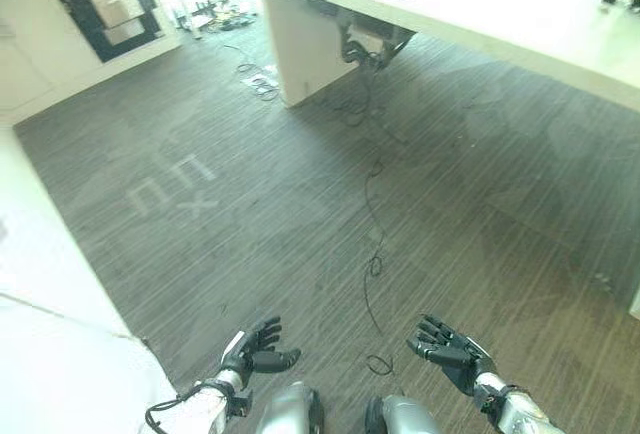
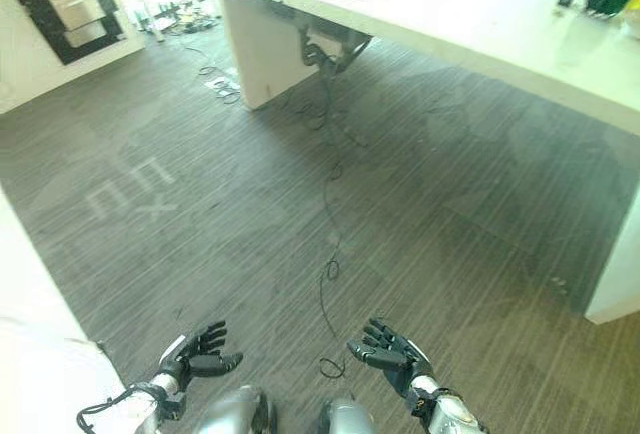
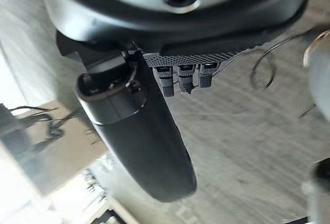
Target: Place the dishes in the dishwasher.
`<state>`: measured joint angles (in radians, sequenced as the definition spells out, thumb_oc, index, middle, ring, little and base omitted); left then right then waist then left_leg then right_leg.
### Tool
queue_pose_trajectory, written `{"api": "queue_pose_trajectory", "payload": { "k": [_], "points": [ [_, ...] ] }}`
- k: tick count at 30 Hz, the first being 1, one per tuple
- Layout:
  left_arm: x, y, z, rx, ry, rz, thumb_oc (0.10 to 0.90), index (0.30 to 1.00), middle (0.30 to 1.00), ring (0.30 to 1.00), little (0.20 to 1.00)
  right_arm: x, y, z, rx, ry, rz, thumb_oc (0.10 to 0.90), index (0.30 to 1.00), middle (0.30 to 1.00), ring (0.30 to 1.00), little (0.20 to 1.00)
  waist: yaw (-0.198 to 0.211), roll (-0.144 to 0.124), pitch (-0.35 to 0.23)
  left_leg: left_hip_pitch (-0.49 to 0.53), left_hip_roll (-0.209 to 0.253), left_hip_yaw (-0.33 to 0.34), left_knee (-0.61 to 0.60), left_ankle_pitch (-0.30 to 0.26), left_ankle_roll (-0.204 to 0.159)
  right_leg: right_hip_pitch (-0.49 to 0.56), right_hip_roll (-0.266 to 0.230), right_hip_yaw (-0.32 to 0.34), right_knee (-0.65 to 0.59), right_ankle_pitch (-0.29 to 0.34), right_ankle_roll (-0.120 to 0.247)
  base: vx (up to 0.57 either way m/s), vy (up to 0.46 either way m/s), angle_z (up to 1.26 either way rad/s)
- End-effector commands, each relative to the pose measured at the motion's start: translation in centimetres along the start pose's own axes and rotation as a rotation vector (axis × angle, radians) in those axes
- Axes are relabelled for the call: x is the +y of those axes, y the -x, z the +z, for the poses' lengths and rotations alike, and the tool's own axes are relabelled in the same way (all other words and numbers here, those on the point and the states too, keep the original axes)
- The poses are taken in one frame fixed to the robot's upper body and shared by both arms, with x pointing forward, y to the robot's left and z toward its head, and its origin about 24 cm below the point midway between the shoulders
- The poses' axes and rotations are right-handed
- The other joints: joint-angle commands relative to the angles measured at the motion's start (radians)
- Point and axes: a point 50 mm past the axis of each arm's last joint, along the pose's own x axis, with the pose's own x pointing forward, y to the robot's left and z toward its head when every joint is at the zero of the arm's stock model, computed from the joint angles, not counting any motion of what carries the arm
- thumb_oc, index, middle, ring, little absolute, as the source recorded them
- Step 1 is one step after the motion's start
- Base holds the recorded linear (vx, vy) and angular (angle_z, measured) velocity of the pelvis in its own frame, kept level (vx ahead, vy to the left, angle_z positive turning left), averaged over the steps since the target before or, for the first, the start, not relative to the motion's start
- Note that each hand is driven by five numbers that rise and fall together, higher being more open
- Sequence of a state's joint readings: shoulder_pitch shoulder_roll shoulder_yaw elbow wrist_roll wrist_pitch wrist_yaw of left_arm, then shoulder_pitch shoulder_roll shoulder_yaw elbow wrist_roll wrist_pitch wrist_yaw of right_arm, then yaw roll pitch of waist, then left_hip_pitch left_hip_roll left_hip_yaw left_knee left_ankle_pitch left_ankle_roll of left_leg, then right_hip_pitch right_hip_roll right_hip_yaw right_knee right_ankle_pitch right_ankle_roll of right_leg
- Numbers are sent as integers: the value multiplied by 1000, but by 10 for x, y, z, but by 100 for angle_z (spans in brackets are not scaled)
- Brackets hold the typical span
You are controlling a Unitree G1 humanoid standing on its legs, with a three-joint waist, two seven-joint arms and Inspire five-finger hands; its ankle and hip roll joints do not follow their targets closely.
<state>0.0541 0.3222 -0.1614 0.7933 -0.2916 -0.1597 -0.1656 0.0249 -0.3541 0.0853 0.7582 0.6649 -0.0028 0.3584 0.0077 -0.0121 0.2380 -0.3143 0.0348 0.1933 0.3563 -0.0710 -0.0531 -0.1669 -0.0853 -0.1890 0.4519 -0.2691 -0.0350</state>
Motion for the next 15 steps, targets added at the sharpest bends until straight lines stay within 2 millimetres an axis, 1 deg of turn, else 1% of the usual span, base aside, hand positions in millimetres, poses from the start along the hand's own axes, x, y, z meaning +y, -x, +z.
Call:
{"api": "queue_pose_trajectory", "payload": {
  "k": [1, 2, 3, 4, 5, 6, 7, 8, 9, 10, 11, 12, 13, 15],
  "points": [
    [4, -1, 34, -184, -11, -48, 800, 900, 900, 900, 900, 13, -1, 40, -194, 99, 102, 800, 900, 900, 900, 900, 7, 41, -24, -28, 100, -19, -56, 28, -16, 179, 51, -6, -152, -7, 98, 441, 252, -9],
    [3, 0, 33, -188, -15, -53, 800, 900, 900, 900, 900, 11, 0, 39, -195, 89, 100, 800, 900, 900, 900, 900, 5, 36, -26, -45, 118, -21, -56, 10, -30, 203, 37, -13, -152, -31, 105, 517, 328, -2],
    [3, 1, 30, -182, -13, -46, 800, 900, 900, 900, 900, 11, 1, 38, -195, 82, 97, 800, 900, 900, 900, 900, 2, 35, -29, -51, 136, 5, -56, 5, -34, 225, 23, -33, -152, -46, 112, 509, 350, -9],
    [4, 1, 29, -175, -4, -39, 800, 900, 900, 900, 900, 12, 1, 38, -193, 74, 97, 800, 900, 900, 900, 900, 2, 36, -35, -45, 145, 25, -56, 9, -33, 241, 12, -46, -152, -52, 119, 393, 365, 6],
    [5, 2, 28, -176, 10, -29, 800, 900, 900, 900, 900, 13, -1, 36, -192, 60, 101, 800, 900, 900, 900, 900, 8, 42, -40, -39, 153, 45, -56, 29, -22, 254, 8, -54, -152, -48, 126, 459, 374, 9],
    [6, 2, 26, -169, 35, -24, 800, 900, 900, 900, 900, 14, -2, 34, -190, 37, 105, 800, 900, 900, 900, 900, 22, 42, -54, -27, 128, 25, -56, 22, -12, 296, 3, -42, -152, -64, 134, 470, 320, 14],
    [8, 2, 28, -173, 33, -30, 800, 900, 900, 900, 900, 16, -2, 33, -197, 28, 101, 800, 900, 900, 900, 900, 30, 39, -63, -19, 113, 31, -56, 12, 1, 334, -1, -50, -152, -73, 138, 547, 290, -1],
    [10, 2, 34, -195, 2, -41, 800, 900, 900, 900, 900, 18, -2, 33, -210, 23, 96, 800, 900, 900, 900, 900, 32, 33, -76, -3, 97, 46, -56, -4, 21, 372, -13, -70, -152, -32, 151, 441, 228, -11],
    [10, 2, 39, -213, -30, -56, 800, 900, 900, 900, 900, 20, -3, 35, -230, 22, 94, 800, 900, 900, 900, 900, 26, 30, -85, 14, 78, 44, -56, -21, 40, 399, -20, -77, -152, 50, 172, 451, 284, -9],
    [9, 1, 45, -231, -70, -74, 800, 900, 900, 900, 900, 22, -3, 39, -260, 16, 91, 800, 900, 900, 900, 900, 10, 31, -89, 36, 47, 25, -56, -44, 66, 402, -23, -64, -103, 169, 201, 468, 350, 23],
    [10, -2, 57, -264, -100, -81, 800, 900, 900, 900, 900, 28, -4, 42, -291, -2, 85, 800, 900, 900, 900, 900, -10, 26, -87, 62, -7, -2, -56, -72, 106, 297, -14, -5, 135, 295, 244, 380, 301, 58],
    [10, -3, 61, -270, -107, -78, 800, 900, 900, 900, 900, 29, -4, 42, -293, -4, 86, 800, 900, 900, 900, 900, -14, 30, -85, 72, -14, -9, -56, -80, 112, 265, -12, 4, 199, 326, 248, 309, 234, 125],
    [10, -5, 68, -281, -125, -70, 800, 900, 900, 900, 900, 31, -6, 41, -287, -9, 90, 800, 900, 900, 900, 900, -22, 36, -80, 94, -25, -19, -56, -97, 122, 193, -12, 13, 279, 348, 244, 229, 98, 118],
    [10, -6, 74, -300, -128, -64, 800, 900, 900, 900, 900, 33, -7, 37, -273, -9, 103, 800, 900, 900, 900, 900, -43, 42, -65, 130, -34, -36, -56, -111, 128, 110, 26, 0, 264, 305, 226, 273, 21, 46]
  ]
}}
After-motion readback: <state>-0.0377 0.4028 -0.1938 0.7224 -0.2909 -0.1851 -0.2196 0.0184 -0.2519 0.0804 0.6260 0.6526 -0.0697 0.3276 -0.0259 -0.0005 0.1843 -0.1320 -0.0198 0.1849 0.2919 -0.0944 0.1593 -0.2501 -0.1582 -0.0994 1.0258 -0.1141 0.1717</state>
